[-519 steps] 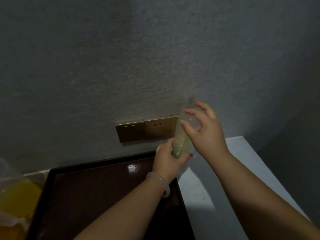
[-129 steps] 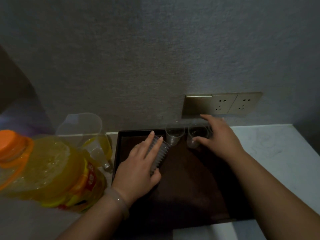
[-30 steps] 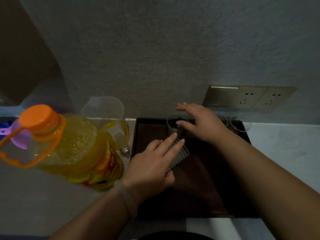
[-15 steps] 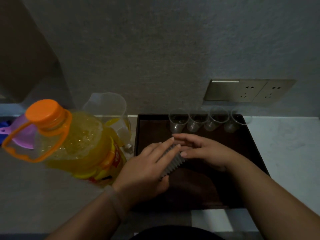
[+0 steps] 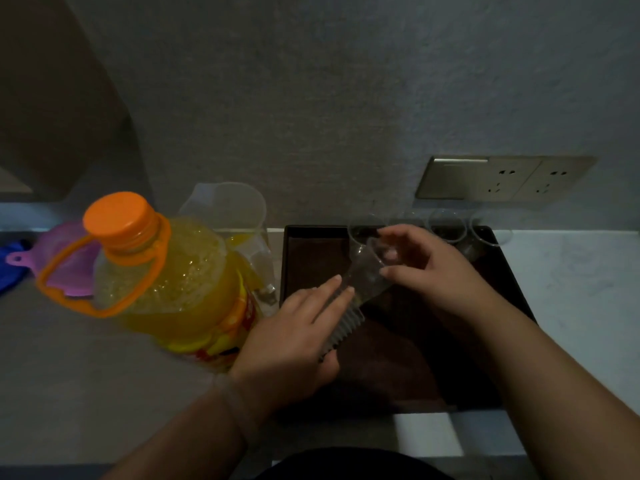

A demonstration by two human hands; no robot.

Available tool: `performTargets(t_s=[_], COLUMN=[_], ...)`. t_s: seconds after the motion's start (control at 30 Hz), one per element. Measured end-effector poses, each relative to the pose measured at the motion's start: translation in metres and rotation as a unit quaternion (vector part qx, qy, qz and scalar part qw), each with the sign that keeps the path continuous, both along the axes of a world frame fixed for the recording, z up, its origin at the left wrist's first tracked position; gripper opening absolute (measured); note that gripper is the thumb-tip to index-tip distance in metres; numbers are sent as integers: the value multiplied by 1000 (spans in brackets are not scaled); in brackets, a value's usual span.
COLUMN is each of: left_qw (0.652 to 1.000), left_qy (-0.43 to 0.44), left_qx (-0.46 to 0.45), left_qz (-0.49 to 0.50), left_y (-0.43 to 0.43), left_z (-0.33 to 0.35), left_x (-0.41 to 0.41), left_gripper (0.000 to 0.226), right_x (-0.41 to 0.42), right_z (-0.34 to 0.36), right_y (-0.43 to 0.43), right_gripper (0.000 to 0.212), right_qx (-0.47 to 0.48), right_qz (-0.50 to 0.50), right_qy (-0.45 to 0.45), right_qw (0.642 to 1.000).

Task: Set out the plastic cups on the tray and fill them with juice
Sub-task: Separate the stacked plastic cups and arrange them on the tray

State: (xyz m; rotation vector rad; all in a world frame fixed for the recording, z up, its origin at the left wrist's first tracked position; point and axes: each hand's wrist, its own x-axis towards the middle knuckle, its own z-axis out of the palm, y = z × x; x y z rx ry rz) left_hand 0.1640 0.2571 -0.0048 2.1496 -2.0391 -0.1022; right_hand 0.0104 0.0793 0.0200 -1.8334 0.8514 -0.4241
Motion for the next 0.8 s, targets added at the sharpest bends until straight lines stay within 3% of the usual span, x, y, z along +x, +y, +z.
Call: performTargets(t_s=[0.1,0.17,0.3,0.8], left_qw=[1000,1000,1000,1000], left_qy=[4,5,-1,12], left_qx=[-8,-6,5,12], left_qz=[-5,-5,0,22], left_y=[2,3,6,9], left_z=[-1,-2,-1,-3], left_x=[2,3,5,6], left_gripper=[79,79,81,84], right_x=[4,10,28,104], right_z=[14,21,22,-15], right_y=[6,11,9,-14], right_gripper=[56,60,70,73], right_qx=[-167,-219,-249,-386], right_qz=[11,12,20,173], right_qy=[41,24,3,217], right_qw=[985,975,968,880])
